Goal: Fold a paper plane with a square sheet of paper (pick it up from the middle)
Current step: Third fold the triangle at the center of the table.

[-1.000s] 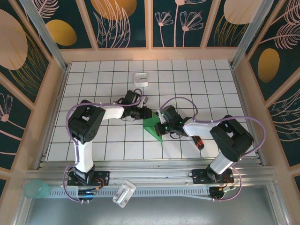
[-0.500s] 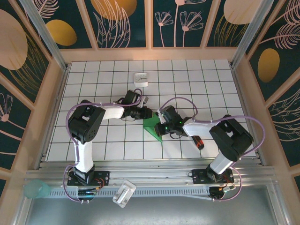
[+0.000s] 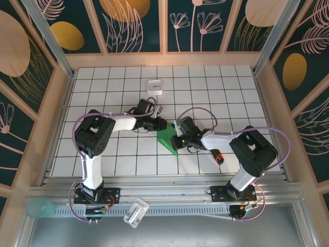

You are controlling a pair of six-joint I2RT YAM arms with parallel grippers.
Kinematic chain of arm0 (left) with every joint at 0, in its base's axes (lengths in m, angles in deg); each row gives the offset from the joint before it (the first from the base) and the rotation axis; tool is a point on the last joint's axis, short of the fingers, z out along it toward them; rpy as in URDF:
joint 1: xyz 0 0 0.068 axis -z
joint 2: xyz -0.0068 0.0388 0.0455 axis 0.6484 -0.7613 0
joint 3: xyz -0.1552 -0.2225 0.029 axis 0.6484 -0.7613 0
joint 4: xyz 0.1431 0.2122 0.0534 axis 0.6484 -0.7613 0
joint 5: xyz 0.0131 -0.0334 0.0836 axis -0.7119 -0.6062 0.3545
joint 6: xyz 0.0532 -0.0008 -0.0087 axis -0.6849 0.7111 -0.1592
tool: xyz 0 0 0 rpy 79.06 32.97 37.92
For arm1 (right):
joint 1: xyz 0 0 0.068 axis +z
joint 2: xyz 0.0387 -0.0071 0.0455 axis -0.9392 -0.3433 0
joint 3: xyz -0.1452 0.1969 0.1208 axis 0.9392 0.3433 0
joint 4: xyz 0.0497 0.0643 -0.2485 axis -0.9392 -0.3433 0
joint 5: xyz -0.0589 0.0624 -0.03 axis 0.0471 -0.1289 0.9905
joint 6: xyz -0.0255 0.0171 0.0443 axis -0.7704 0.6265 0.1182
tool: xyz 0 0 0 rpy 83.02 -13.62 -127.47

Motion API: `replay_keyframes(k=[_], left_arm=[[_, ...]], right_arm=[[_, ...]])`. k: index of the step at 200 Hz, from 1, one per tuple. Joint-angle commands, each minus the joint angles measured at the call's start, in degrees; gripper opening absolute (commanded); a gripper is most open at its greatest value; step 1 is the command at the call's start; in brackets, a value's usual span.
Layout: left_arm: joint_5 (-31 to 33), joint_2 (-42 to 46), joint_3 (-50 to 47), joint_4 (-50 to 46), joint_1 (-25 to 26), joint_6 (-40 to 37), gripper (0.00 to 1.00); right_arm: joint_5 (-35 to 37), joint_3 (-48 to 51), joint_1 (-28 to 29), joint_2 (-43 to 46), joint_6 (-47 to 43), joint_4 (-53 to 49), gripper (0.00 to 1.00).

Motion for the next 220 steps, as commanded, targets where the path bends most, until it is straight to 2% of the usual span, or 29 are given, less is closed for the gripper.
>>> replay_keyframes(k=[1, 220], left_arm=[[2.44, -2.27, -0.24, -3.86, 0.24, -1.33, 0.27], [1.79, -1.67, 0.89, -3.77, 0.54, -0.53, 0.29]], right_arm=[[0.78, 0.74, -0.52, 1.14, -0.25, 0.44, 0.03], [1.43, 4.11, 0.0, -0.17, 1.77, 1.15, 0.01]])
